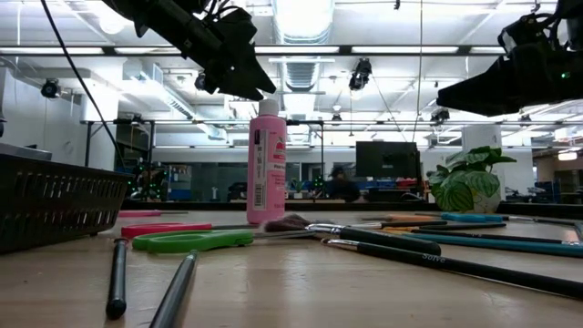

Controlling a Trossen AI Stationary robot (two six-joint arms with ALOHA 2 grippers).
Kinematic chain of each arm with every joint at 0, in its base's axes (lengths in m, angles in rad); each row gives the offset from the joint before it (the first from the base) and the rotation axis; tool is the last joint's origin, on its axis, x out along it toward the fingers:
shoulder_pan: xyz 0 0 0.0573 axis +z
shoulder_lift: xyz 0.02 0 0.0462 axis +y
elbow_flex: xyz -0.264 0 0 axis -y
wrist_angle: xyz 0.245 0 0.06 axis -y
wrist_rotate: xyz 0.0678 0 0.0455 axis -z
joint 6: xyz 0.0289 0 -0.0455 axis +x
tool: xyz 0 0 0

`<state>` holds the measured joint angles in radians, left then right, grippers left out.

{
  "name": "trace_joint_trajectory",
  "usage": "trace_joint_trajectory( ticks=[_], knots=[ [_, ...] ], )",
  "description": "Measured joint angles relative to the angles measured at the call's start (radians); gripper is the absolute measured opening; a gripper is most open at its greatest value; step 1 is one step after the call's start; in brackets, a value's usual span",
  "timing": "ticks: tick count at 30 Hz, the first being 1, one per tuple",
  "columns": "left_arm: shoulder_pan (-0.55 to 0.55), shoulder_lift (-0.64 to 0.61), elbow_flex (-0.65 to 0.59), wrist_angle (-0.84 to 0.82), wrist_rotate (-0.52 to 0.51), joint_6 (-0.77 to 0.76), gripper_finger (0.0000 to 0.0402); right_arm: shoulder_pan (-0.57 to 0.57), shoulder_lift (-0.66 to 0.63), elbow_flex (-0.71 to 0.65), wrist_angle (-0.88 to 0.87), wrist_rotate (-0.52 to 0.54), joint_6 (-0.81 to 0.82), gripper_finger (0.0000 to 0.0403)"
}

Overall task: Pick & Place Paint Supplies
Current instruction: Put the pink paint bottle into the gray bin

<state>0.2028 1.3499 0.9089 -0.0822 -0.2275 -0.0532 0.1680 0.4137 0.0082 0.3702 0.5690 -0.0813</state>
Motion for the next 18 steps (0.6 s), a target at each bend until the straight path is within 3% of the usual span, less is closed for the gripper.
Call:
trace_joint_trajectory(
  ticks=[13, 18],
  knots=[
    [0.0, 0.0, 0.0, 0.0, 0.0, -0.007, 0.0283, 0.0, 0.0, 0.0, 0.0, 0.0, 0.0, 0.0329],
    [0.0, 0.0, 0.0, -0.002, 0.001, -0.099, 0.0283, 0.0, 0.0, 0.0, 0.0, 0.001, 0.0, 0.0329]
  ],
)
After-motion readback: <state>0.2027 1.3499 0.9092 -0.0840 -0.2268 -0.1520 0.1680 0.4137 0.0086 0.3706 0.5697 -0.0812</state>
